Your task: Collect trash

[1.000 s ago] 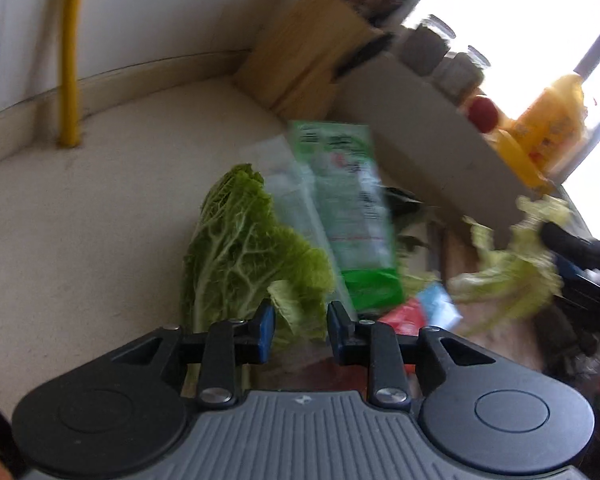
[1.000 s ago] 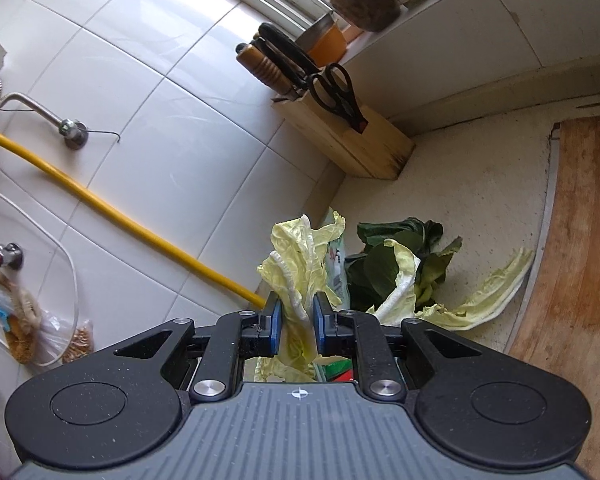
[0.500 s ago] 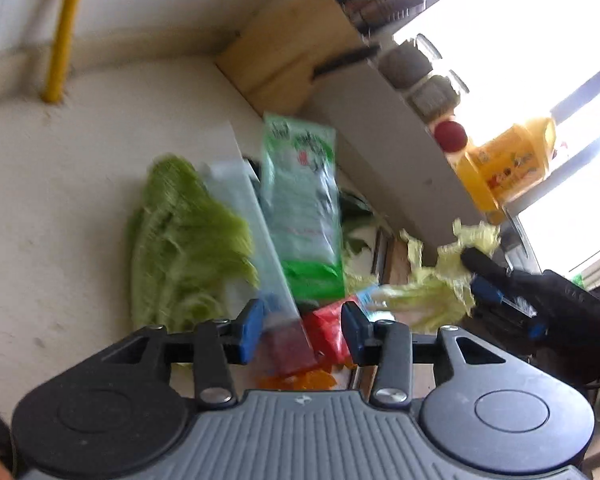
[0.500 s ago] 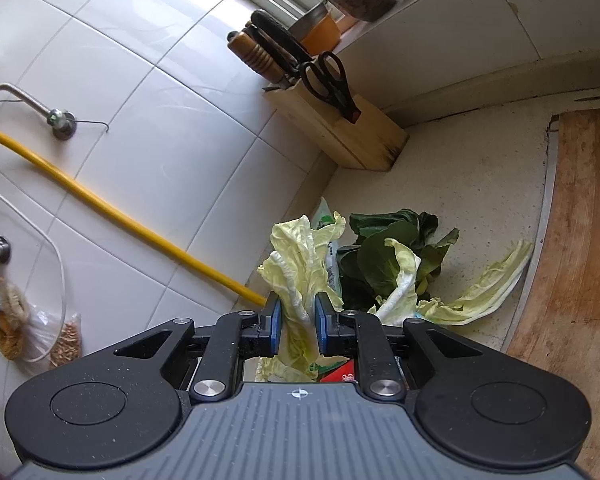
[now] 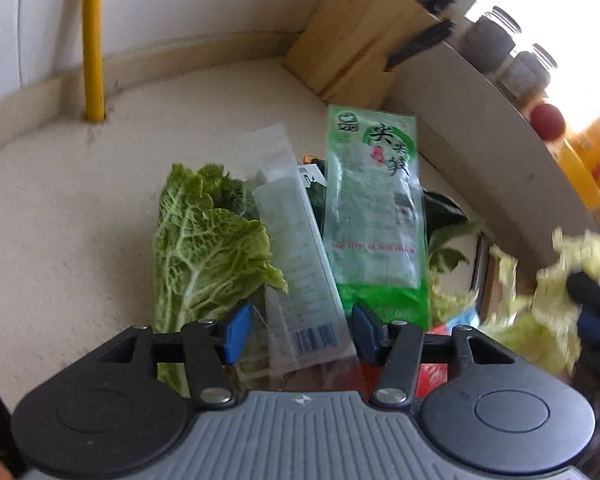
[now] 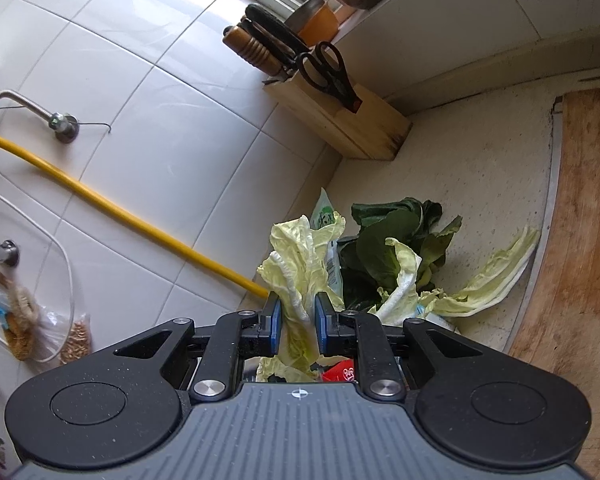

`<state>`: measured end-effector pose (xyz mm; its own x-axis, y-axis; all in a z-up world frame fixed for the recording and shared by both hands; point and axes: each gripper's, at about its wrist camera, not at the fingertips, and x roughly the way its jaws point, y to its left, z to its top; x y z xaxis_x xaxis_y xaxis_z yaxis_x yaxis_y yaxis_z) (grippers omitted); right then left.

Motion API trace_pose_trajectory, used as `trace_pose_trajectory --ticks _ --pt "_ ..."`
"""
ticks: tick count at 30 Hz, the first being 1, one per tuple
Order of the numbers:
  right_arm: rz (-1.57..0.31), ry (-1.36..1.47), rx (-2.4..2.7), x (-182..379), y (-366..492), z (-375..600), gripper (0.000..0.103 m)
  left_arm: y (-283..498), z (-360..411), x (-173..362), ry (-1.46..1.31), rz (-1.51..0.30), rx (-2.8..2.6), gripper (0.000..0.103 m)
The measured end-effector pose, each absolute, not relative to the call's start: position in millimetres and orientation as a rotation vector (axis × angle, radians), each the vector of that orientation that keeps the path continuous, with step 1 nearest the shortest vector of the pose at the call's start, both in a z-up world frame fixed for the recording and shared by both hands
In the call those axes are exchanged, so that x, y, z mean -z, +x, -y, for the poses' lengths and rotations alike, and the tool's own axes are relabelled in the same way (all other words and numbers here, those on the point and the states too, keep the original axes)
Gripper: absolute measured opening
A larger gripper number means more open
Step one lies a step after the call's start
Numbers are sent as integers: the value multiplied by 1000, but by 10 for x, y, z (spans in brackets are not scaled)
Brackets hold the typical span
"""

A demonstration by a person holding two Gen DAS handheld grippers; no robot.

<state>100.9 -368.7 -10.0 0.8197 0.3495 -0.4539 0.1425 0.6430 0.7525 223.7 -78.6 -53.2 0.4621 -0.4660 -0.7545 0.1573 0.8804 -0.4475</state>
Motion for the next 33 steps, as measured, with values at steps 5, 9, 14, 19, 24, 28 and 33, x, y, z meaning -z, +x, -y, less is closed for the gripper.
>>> trace_pose_trajectory --ticks 5,9,14,19,24,28,33 --pt "-615 889 -139 127 989 3715 25 2261 728 598 -332 -995 352 52" --pt "-599 878 -152 101 963 3722 25 2235 554 552 -333 -999 353 3" --pt "-591 884 -157 104 951 3727 25 2168 373 425 -360 -976 365 1" --pt "-583 892 -154 92 928 3716 24 2125 272 340 -479 -972 418 0" --pt "-550 908 -169 27 908 3735 22 2072 225 175 -547 -928 453 0" --pt "-531 902 -177 -21 892 3735 22 2000 244 48 -563 -898 478 0" --pt "-523 893 -208 -77 892 3716 22 1896 236 -74 -570 -864 478 0"
